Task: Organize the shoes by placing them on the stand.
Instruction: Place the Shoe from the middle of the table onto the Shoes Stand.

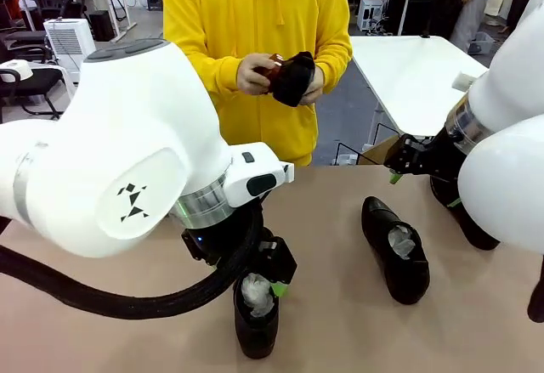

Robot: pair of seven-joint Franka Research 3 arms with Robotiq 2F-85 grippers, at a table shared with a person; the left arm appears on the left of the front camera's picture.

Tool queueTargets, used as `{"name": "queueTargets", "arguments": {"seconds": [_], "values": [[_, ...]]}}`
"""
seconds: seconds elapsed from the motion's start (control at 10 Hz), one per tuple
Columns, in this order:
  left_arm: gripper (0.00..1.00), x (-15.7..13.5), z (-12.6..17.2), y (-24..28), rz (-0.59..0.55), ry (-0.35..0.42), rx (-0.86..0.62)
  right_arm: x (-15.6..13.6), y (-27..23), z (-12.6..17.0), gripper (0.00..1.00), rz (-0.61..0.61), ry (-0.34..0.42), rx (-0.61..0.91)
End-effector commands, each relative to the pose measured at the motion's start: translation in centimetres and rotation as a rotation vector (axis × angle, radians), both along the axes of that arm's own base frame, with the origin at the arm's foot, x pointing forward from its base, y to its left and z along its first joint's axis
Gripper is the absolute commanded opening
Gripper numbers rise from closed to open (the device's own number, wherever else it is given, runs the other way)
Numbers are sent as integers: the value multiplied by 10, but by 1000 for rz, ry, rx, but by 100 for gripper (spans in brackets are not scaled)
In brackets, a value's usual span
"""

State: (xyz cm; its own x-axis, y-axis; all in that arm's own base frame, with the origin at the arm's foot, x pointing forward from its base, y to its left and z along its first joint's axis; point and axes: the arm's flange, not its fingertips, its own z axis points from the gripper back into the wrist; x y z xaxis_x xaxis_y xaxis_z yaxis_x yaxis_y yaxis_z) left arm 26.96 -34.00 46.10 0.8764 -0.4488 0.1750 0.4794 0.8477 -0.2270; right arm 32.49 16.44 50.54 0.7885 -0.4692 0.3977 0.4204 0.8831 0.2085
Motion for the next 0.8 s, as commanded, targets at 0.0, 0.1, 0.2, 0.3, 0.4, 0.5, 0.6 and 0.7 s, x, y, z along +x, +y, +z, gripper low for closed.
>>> {"name": "queueTargets", "arguments": {"seconds": [0.0,0.1,0.2,0.3,0.4,0.5,0.6,0.7], "values": [[100,-4,4,-29,143,48,9,4,-1,1,100,15,-7,23],[100,-10,-1,-51,183,84,15,4,-1,1,100,15,-7,23],[100,-13,-12,-69,258,77,40,4,-1,1,100,15,-7,23],[100,-16,-24,-78,307,96,93,4,-1,1,100,15,-7,23],[100,-19,-35,-84,339,86,137,4,-1,1,100,15,-7,23],[100,-22,-45,-90,355,63,163,4,-1,1,100,15,-7,23],[100,-20,-54,-94,377,11,178,4,-1,1,100,15,-7,23],[100,-17,-60,-96,397,-15,179,4,-1,1,100,15,-7,23]]}}
